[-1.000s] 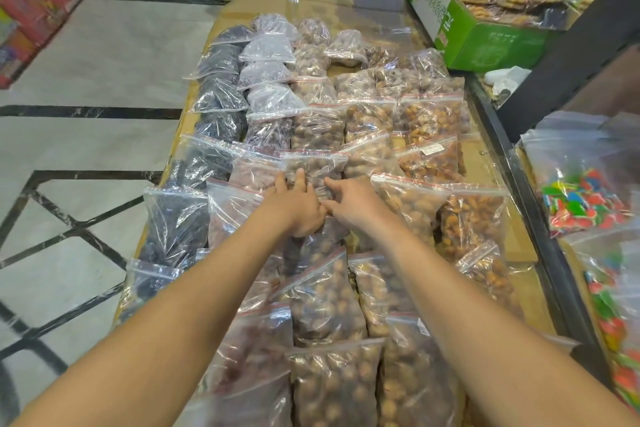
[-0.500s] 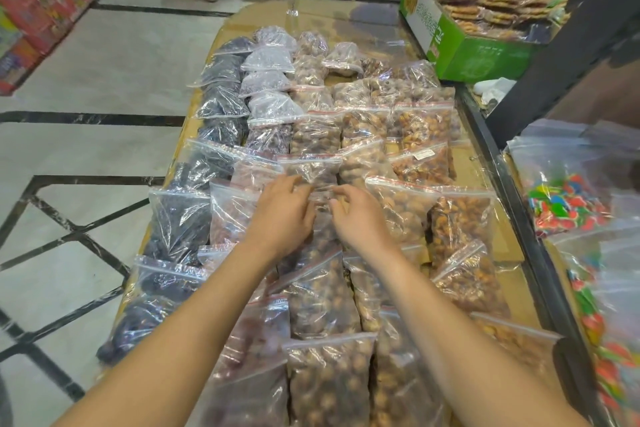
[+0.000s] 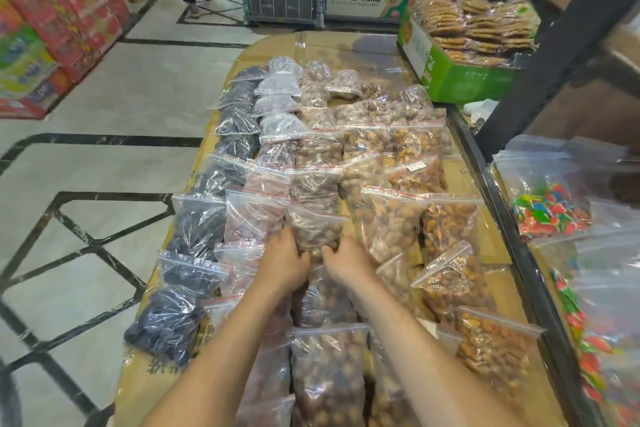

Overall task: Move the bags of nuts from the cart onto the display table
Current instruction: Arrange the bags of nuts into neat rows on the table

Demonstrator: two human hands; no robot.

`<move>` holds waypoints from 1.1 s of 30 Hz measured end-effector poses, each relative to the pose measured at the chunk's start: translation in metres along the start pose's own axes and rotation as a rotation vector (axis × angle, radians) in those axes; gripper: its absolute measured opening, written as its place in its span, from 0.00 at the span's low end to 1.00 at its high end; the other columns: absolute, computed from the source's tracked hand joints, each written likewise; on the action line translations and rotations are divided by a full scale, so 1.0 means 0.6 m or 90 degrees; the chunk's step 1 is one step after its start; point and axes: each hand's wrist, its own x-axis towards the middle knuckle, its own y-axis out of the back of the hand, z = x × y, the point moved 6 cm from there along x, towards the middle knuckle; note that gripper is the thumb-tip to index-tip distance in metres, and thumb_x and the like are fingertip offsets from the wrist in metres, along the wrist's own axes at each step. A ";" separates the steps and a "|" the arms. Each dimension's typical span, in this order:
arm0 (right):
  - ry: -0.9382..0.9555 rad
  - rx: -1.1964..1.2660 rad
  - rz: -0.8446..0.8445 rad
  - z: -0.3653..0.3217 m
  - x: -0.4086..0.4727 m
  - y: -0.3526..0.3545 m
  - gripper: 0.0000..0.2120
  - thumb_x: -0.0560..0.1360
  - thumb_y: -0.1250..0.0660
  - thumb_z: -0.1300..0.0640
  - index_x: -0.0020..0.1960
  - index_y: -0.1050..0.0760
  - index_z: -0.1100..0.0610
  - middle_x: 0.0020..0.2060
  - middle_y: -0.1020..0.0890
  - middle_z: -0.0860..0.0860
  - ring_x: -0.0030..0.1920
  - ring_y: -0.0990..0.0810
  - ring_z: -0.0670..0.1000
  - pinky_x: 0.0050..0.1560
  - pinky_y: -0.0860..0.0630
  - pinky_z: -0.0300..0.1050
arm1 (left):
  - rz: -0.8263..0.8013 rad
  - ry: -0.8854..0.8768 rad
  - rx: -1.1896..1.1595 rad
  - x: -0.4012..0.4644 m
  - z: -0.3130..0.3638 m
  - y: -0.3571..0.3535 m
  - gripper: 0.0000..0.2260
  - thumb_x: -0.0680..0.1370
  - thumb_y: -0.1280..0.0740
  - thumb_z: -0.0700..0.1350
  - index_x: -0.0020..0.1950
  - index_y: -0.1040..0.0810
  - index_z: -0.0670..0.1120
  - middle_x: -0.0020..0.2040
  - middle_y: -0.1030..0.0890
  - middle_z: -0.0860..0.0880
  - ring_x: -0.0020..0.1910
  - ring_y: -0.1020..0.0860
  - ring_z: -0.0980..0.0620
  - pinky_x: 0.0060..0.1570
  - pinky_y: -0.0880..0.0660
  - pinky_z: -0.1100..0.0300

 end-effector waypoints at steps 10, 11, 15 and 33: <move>0.030 0.099 0.020 0.020 -0.012 -0.002 0.32 0.77 0.28 0.53 0.78 0.36 0.51 0.68 0.22 0.51 0.65 0.21 0.54 0.60 0.23 0.47 | -0.054 -0.010 0.028 -0.011 0.003 -0.042 0.30 0.79 0.36 0.45 0.77 0.46 0.39 0.67 0.32 0.32 0.55 0.24 0.36 0.57 0.25 0.46; 0.039 0.074 0.010 0.017 -0.013 -0.001 0.34 0.78 0.28 0.53 0.79 0.38 0.51 0.69 0.22 0.51 0.66 0.22 0.55 0.61 0.23 0.47 | -0.050 -0.028 0.015 -0.013 0.004 -0.041 0.30 0.79 0.37 0.43 0.77 0.46 0.42 0.67 0.33 0.33 0.52 0.23 0.36 0.55 0.24 0.48; 0.041 0.107 -0.025 0.027 -0.019 -0.010 0.31 0.79 0.30 0.55 0.79 0.37 0.54 0.69 0.23 0.50 0.65 0.22 0.52 0.57 0.28 0.41 | -0.091 -0.099 0.043 -0.020 0.009 -0.040 0.21 0.77 0.37 0.43 0.70 0.35 0.49 0.64 0.28 0.37 0.62 0.25 0.36 0.59 0.25 0.47; 0.196 -0.072 0.073 -0.032 0.009 0.037 0.23 0.83 0.37 0.48 0.74 0.27 0.58 0.68 0.24 0.59 0.69 0.25 0.59 0.67 0.29 0.49 | 0.023 -0.127 0.171 0.014 0.036 0.003 0.15 0.77 0.37 0.38 0.64 0.26 0.40 0.67 0.30 0.36 0.61 0.25 0.34 0.60 0.26 0.44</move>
